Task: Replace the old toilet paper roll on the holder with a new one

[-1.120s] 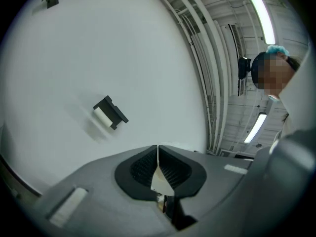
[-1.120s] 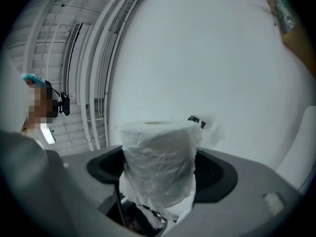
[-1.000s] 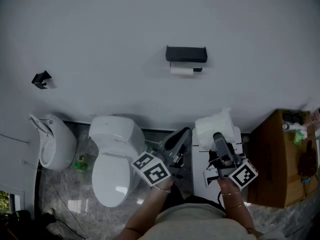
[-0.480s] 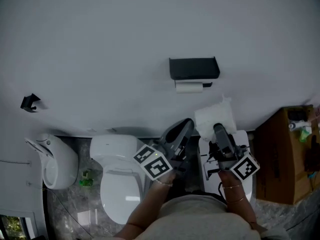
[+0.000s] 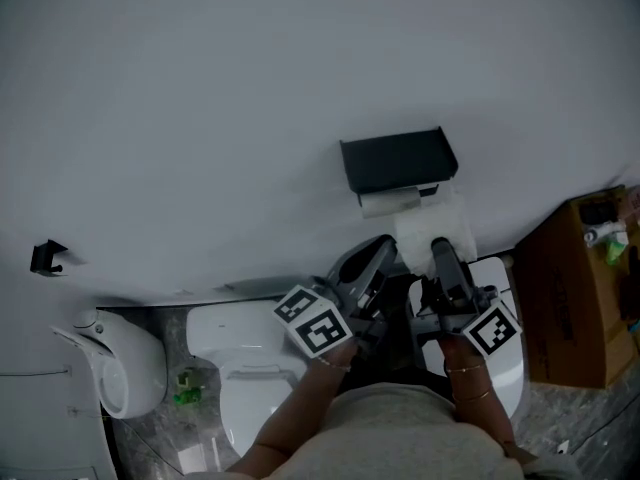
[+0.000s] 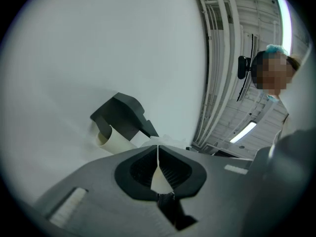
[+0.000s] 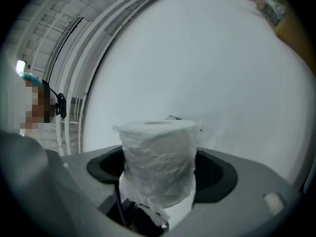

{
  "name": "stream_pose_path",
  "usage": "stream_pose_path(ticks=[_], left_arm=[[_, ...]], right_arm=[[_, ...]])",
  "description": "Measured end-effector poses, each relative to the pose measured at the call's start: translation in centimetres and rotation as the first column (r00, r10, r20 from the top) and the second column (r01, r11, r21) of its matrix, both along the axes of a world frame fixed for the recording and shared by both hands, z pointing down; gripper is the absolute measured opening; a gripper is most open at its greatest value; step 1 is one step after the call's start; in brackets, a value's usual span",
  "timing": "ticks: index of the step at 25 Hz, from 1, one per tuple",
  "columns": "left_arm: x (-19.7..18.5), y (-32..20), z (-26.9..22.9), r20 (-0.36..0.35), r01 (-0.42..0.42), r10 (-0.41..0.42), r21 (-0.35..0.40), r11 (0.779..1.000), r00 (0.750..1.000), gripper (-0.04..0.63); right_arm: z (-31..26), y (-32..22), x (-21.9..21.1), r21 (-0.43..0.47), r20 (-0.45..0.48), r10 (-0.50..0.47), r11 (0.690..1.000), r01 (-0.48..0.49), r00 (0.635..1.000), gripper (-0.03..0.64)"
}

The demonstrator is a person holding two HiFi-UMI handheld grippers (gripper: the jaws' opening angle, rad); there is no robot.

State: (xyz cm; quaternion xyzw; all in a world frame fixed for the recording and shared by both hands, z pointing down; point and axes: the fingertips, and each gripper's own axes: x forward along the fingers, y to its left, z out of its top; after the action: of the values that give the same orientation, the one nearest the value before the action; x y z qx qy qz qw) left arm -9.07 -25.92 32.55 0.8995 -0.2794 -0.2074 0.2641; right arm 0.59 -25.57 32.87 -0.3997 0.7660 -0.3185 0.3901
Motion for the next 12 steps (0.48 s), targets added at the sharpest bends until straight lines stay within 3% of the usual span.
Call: stream_pose_path(ticks=[12], left_arm=[[2.9,-1.9,1.8,-0.006,-0.122,0.122,-0.045,0.991,0.992,0.017]], right_arm=[[1.1,-0.8,3.1,-0.023,-0.020,0.118,0.993,-0.118,0.993,0.414]])
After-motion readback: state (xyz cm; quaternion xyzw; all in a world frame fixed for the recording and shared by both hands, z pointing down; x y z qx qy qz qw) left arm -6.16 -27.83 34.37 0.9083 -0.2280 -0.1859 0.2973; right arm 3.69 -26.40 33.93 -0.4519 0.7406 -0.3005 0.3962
